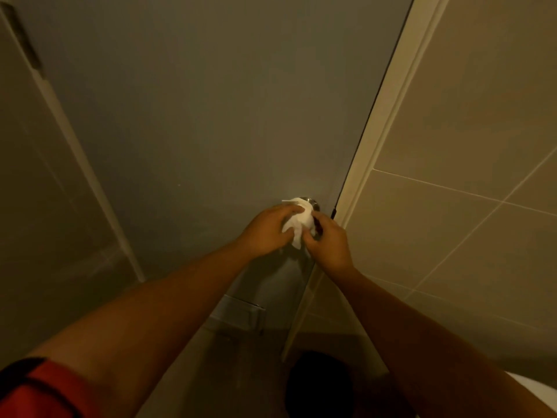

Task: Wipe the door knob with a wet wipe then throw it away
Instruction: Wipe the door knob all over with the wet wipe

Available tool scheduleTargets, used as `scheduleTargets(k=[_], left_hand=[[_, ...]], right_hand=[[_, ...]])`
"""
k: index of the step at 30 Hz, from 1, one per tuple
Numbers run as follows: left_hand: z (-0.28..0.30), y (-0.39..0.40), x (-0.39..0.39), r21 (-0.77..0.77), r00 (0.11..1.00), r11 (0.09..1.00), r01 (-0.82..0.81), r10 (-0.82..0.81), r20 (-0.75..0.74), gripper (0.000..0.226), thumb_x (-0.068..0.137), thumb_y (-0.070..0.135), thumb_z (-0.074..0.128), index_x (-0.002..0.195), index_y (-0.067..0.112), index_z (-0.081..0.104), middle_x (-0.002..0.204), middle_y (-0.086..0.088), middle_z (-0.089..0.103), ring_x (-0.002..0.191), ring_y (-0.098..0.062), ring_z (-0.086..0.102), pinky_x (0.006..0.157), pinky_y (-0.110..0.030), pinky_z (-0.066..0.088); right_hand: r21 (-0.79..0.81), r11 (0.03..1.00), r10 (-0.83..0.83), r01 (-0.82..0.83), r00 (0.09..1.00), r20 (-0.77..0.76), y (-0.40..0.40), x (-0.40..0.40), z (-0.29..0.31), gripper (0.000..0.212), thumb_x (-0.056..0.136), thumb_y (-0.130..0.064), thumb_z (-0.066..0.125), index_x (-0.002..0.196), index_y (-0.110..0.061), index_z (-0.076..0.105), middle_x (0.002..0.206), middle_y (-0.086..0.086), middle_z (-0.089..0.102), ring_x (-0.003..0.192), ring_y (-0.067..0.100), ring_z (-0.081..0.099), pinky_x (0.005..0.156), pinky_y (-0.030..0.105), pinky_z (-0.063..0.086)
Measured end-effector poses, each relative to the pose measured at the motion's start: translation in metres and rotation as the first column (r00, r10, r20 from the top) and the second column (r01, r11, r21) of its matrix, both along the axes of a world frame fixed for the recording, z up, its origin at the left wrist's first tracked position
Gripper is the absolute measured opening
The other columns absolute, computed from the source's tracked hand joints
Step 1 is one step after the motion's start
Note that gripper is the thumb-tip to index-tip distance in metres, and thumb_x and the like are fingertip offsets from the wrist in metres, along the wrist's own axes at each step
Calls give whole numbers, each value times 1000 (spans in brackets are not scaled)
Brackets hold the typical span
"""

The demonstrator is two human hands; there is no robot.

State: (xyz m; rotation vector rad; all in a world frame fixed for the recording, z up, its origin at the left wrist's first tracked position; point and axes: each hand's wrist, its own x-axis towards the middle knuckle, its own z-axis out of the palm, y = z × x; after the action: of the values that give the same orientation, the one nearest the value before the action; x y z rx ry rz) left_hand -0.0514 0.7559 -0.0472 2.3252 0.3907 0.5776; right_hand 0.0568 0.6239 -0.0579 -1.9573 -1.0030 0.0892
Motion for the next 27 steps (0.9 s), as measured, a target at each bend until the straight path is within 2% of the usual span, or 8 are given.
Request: scheduleTargets(k=[3,6,10,13,18,20,22,27], left_hand=[[3,1,9,10,1000,1000,15,-15,6,47,84,17,69,130,21,60,135,-9,60,119,-22,59,99,-36,52],[1,2,11,-197,999,980,-6,15,44,46,84,12,72,129,14,63,130,-11,64,114,-22,64,92,-27,54],[-14,-12,9,-696,980,711,-99,189,54,42,86,0,69,127,0,61,117,-22,69,84,-17,69,64,-14,59],[-24,-23,10,-824,966,560,-89,252,67,41,89,3,67,129,-1,60,119,-23,68,90,-24,69,63,-16,60],[-21,-25,12,-654,947,745,-133,290,138,48,88,6,67,135,11,57,135,-10,59,121,-22,58,97,-29,52],[-14,-21,12,-484,957,866,-126,234,171,44,88,1,64,131,12,61,138,-6,56,122,-16,53,98,-13,46],[-7,-16,13,-341,975,935,-95,156,156,43,87,-8,59,128,7,64,136,-7,54,118,-12,51,91,1,41],[-12,-8,12,-421,977,897,-135,190,93,48,86,-2,67,132,5,59,126,-7,62,112,-17,60,89,-14,48]], right_hand=[[34,998,-42,46,995,-94,1,-5,-2,44,88,-33,66,127,-15,60,115,5,70,95,11,65,89,30,56],[-37,999,-37,38,999,15,2,-4,5,43,86,-34,65,126,-17,60,115,4,69,96,14,63,87,32,54],[-293,956,126,-12,918,376,16,11,23,45,87,-32,60,126,-11,59,126,13,62,111,29,58,91,35,46],[-400,915,234,-42,865,444,19,18,26,42,88,-31,57,124,-9,60,127,15,61,115,31,57,92,34,45],[-155,988,3,22,987,159,1,-2,1,46,96,-36,51,134,-9,54,124,13,64,109,26,61,88,25,47],[-31,998,-50,49,998,-36,2,-17,-7,36,98,-26,51,126,-5,58,109,12,69,96,24,65,77,16,47],[18,996,-86,86,995,-45,6,-28,-10,28,97,-16,52,121,-3,60,94,5,67,81,18,60,65,7,39],[-28,993,-117,119,991,60,10,-16,-5,39,92,-22,58,127,-5,58,111,14,69,96,25,65,78,25,47]])
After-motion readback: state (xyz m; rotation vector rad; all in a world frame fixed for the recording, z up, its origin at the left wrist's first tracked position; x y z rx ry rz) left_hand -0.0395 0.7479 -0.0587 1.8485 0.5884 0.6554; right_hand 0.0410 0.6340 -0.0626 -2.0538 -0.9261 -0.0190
